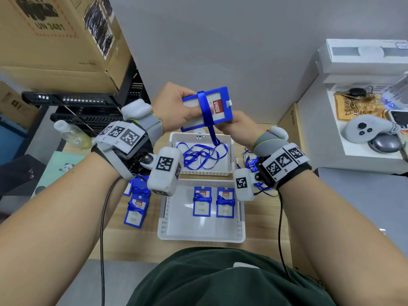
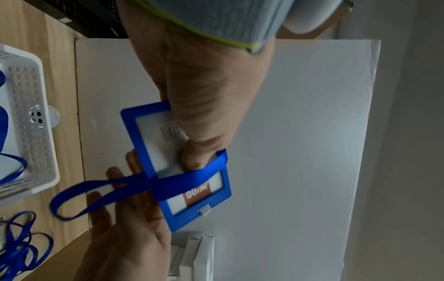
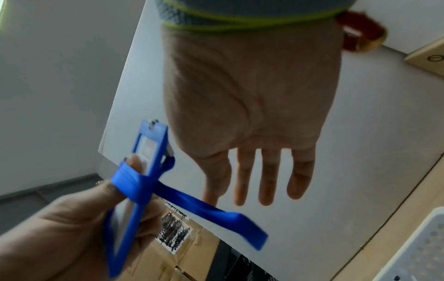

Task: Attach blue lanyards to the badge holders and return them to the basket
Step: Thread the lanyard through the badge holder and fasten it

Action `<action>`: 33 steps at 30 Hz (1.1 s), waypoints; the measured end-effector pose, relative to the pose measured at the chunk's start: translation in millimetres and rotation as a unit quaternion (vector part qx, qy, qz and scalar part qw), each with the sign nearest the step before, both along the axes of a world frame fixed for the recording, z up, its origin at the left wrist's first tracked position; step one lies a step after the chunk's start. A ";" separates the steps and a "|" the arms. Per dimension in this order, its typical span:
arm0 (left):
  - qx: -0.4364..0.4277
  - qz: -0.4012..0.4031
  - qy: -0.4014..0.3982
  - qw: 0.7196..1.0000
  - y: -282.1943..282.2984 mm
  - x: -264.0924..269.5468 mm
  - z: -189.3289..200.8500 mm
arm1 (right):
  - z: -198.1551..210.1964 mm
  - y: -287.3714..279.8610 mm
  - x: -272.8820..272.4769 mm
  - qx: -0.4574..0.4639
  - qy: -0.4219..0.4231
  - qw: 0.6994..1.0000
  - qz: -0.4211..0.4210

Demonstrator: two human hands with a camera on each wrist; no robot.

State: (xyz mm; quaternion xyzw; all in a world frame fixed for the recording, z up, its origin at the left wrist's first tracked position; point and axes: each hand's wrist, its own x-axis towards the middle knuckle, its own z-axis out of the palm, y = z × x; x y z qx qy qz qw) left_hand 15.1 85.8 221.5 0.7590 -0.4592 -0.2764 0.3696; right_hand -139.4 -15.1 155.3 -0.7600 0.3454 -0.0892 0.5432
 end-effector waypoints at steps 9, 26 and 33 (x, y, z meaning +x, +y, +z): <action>-0.011 0.086 0.075 0.993 -1.9 15.1 -8.5 | 10.5 13.7 4.9 0.189 -0.073 0.978 0.052; 0.134 -0.093 -0.253 0.954 -3.3 3.3 -13.5 | 31.5 14.9 24.8 0.002 -0.055 0.998 -0.004; 0.129 -0.161 -0.128 0.970 2.2 -1.1 -7.3 | 38.7 11.7 17.4 0.002 -0.046 0.998 -0.044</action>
